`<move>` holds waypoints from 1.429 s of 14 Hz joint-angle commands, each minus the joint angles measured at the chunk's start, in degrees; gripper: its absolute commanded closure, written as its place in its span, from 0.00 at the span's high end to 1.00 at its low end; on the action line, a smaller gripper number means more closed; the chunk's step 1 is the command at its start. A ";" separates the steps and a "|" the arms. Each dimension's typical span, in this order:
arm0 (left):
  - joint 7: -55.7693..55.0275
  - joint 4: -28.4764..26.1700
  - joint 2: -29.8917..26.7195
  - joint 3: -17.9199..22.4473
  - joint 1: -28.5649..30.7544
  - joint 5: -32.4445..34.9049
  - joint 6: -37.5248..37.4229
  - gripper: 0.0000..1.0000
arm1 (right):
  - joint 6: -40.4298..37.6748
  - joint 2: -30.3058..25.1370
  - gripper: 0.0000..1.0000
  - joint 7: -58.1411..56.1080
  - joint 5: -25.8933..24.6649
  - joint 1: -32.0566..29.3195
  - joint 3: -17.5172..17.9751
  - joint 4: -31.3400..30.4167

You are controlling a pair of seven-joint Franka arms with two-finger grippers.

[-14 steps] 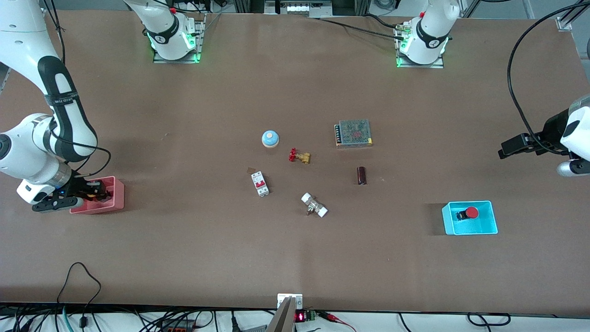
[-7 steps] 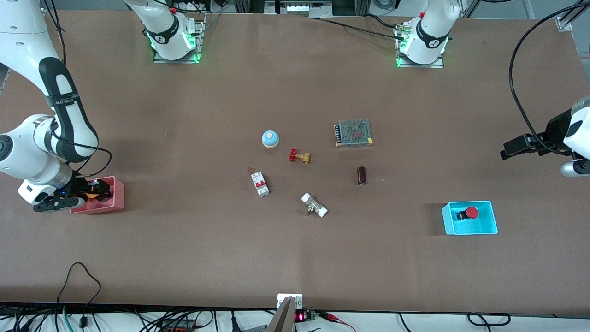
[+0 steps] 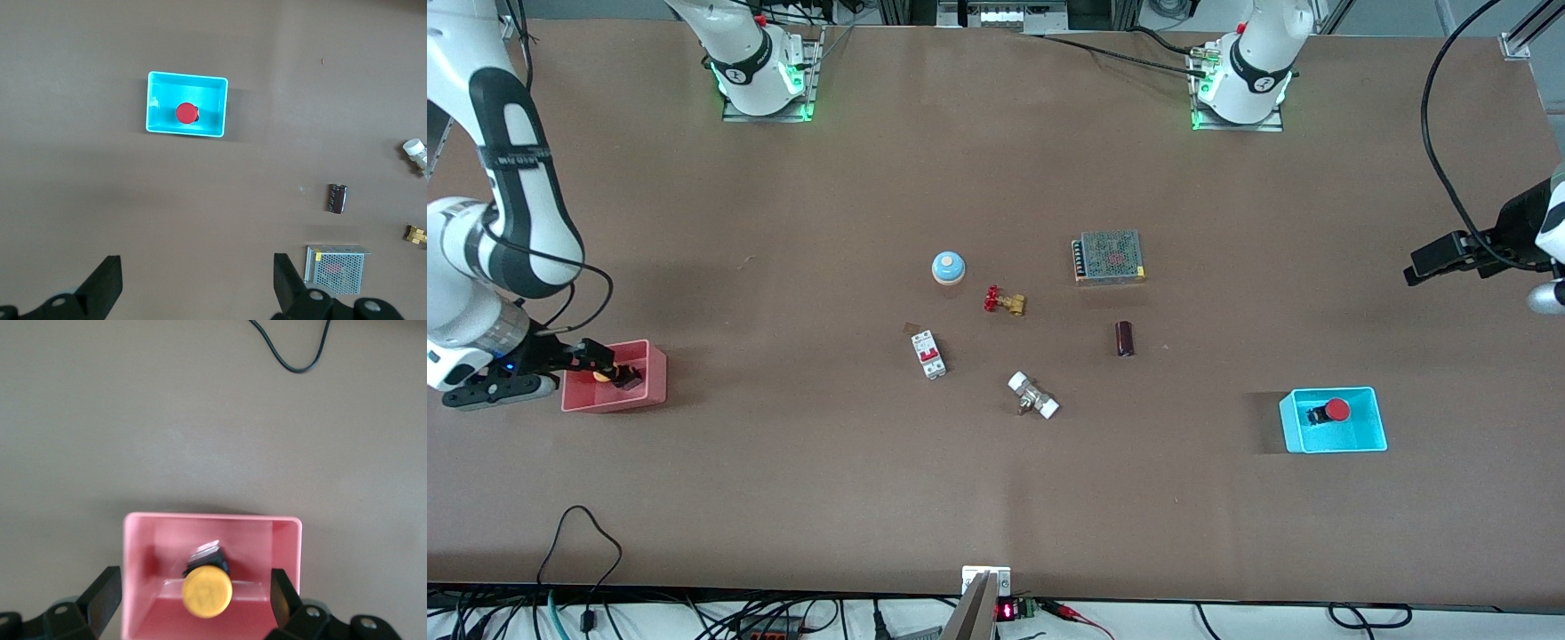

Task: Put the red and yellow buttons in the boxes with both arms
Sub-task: 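Open the right gripper and raise it away from the pink box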

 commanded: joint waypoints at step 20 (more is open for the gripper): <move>1.55 -3.65 -4.92 -2.02 0.17 2.72 -3.20 1.00 | -41.44 -29.22 1.00 23.41 -7.38 7.10 6.47 1.72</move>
